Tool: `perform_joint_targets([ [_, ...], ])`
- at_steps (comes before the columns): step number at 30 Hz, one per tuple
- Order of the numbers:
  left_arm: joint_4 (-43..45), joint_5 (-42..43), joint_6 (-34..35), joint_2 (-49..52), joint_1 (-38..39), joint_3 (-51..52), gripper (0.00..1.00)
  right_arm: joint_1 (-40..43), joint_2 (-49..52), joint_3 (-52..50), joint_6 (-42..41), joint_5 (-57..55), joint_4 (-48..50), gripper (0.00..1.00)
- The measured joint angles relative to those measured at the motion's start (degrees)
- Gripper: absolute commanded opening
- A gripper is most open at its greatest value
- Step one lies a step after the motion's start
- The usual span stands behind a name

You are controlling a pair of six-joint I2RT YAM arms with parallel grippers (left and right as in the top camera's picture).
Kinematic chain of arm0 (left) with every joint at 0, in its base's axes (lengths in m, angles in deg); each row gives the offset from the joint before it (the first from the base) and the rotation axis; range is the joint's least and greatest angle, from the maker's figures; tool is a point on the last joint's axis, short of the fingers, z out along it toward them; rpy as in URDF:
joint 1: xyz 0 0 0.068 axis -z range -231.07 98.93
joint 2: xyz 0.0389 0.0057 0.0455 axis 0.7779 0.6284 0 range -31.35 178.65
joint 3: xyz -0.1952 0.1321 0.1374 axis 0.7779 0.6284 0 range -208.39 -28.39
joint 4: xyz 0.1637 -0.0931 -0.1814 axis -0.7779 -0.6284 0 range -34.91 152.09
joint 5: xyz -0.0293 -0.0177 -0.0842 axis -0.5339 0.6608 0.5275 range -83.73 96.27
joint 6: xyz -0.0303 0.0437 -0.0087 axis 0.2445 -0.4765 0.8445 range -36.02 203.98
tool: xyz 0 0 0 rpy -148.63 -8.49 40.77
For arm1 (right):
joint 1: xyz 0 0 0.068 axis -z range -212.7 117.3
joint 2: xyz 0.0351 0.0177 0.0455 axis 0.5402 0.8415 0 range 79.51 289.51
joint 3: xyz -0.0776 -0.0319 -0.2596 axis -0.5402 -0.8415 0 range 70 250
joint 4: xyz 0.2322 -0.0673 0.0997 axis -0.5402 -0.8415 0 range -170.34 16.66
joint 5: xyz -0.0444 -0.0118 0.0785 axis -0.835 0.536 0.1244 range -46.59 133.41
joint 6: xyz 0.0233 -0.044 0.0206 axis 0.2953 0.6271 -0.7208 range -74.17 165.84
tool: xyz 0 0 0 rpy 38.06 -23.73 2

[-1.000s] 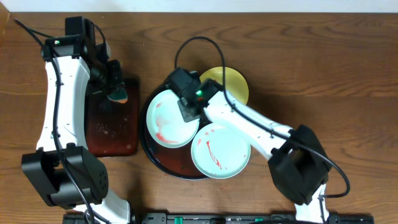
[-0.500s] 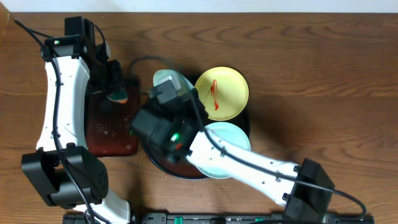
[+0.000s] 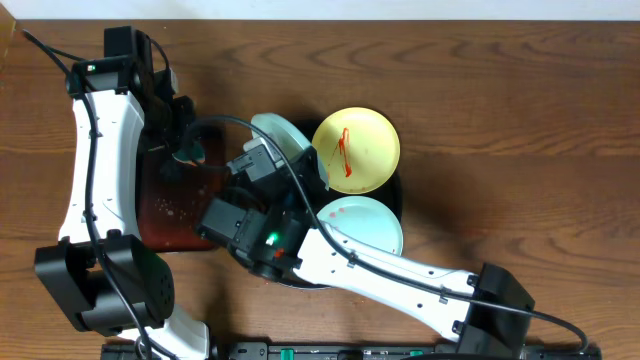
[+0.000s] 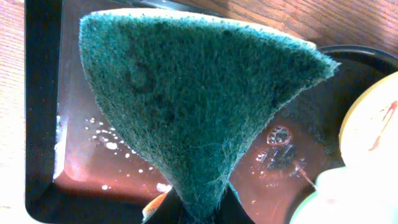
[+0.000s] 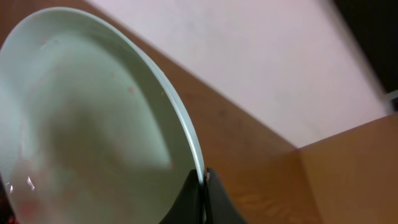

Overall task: Clean dirty plates on tray and stack at the side
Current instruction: 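Grasp the cleaned mint-green plate rim with the right gripper and lift, then carry the plate right and set it on the table, open gripper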

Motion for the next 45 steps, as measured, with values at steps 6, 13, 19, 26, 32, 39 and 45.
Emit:
perform_joint_targets([
  [6,0.0,0.0,0.0,0.0,0.0,0.0,0.07,4.3,0.0,0.0,-2.4,17.3,-1.3,0.01],
  [13,0.0,0.0,0.0,0.0,0.0,0.0,0.07,14.2,-0.3,0.0,-2.4,39.7,-0.8,0.01],
  [19,0.0,0.0,0.0,0.0,0.0,0.0,0.08,24.9,-3.1,0.0,1.0,59.3,-0.7,0.01],
  [26,0.0,0.0,0.0,0.0,0.0,0.0,0.07,37.6,-7.8,0.0,5.6,73.4,-4.9,0.01],
  [32,0.0,-0.1,0.0,0.0,0.0,0.0,0.07,51.1,-13.6,-0.3,9.1,76.2,-13.1,0.01],
  [39,0.0,-0.2,0.0,0.0,0.0,0.0,0.07,67.8,-23.3,-14.1,12.0,76.9,-8.2,0.01],
  [45,0.0,-0.2,0.0,0.0,0.0,0.0,0.07,75.9,-24.8,-30.5,13.0,76.9,3.0,0.01],
])
